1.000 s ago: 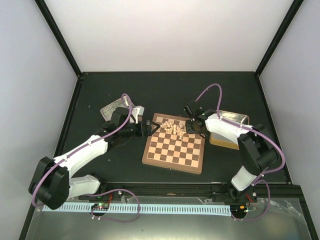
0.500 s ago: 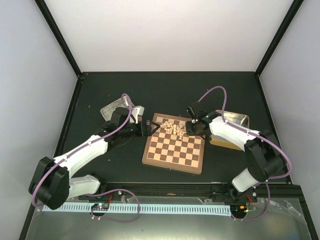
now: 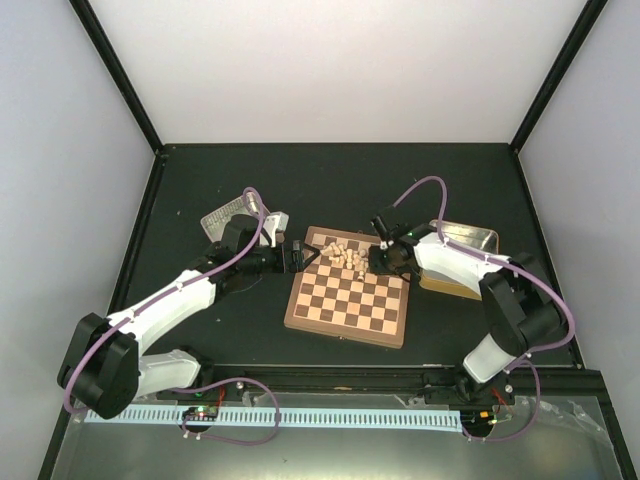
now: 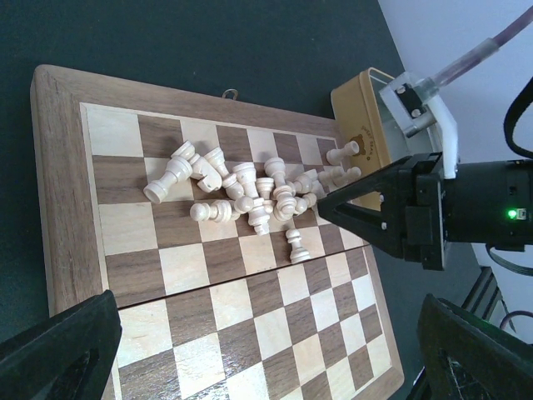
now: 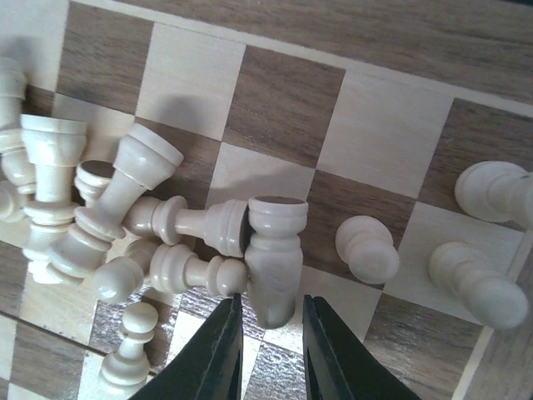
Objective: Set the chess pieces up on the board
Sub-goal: Adjust the chess piece on the chessboard.
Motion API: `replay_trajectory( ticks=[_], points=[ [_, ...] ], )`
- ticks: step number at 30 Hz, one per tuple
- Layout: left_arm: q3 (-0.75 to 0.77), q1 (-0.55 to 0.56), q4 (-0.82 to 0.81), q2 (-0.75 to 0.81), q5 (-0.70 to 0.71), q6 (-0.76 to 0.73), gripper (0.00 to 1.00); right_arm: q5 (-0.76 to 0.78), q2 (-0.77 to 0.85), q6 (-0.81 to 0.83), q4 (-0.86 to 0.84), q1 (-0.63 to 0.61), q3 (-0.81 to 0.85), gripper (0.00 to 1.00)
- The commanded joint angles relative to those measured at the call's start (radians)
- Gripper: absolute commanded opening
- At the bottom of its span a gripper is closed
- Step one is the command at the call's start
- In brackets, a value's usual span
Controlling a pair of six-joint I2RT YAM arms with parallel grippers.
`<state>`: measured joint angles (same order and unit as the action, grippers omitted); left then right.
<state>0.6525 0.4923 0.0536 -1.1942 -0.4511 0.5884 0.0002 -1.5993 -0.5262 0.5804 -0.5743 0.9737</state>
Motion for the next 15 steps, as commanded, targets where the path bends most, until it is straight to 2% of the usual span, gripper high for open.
replay_trajectory(
  ticks=[1,11,15],
  points=[
    [0.021,0.004,-0.007,-0.008,-0.015,0.008,0.99,-0.001,-0.036,0.001,-0.026,0.004,0.020,0.23],
    [0.032,0.004,-0.006,-0.013,-0.011,0.006,0.99,0.021,-0.076,0.013,-0.025,0.003,0.048,0.22],
    [0.037,0.005,-0.004,-0.017,-0.016,0.004,0.99,0.024,-0.077,0.019,-0.029,0.003,0.043,0.17]
  ],
)
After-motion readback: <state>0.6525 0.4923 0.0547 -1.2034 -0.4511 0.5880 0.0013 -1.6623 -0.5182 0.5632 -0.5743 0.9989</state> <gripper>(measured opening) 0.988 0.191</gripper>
